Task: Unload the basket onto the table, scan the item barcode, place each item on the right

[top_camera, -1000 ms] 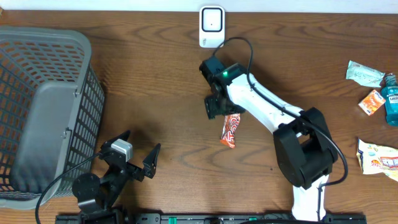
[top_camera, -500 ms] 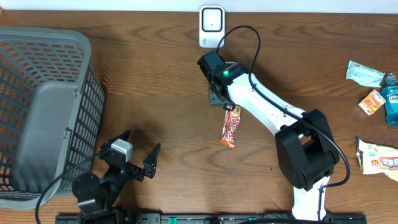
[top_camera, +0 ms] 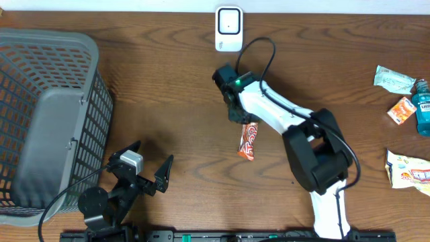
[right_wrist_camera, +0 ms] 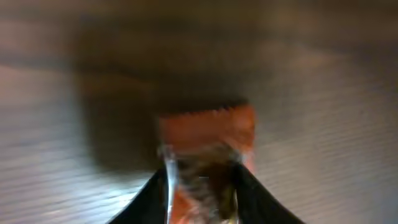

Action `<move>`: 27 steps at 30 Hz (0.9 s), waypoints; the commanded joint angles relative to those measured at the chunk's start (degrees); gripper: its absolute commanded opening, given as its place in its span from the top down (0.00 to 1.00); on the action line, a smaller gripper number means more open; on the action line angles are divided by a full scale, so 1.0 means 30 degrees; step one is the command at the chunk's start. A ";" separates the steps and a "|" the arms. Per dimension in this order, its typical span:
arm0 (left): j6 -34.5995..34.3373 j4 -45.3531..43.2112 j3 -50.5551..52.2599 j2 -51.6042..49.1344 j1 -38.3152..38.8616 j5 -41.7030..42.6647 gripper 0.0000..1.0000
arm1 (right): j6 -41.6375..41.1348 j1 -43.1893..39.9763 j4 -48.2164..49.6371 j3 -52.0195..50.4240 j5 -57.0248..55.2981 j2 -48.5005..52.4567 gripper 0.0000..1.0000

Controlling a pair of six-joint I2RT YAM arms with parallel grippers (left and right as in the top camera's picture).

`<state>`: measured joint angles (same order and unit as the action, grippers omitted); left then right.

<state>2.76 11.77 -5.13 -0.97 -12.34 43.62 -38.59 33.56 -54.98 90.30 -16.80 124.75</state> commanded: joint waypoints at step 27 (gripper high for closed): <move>-0.0102 0.0423 0.0321 0.0087 -0.0029 0.0255 0.02 | 1.5344 -0.5005 0.5894 0.0750 2.9106 -0.0124 0.99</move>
<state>2.76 11.79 -5.13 -0.97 -12.34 43.62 -1.52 19.68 -40.84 97.76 47.62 121.01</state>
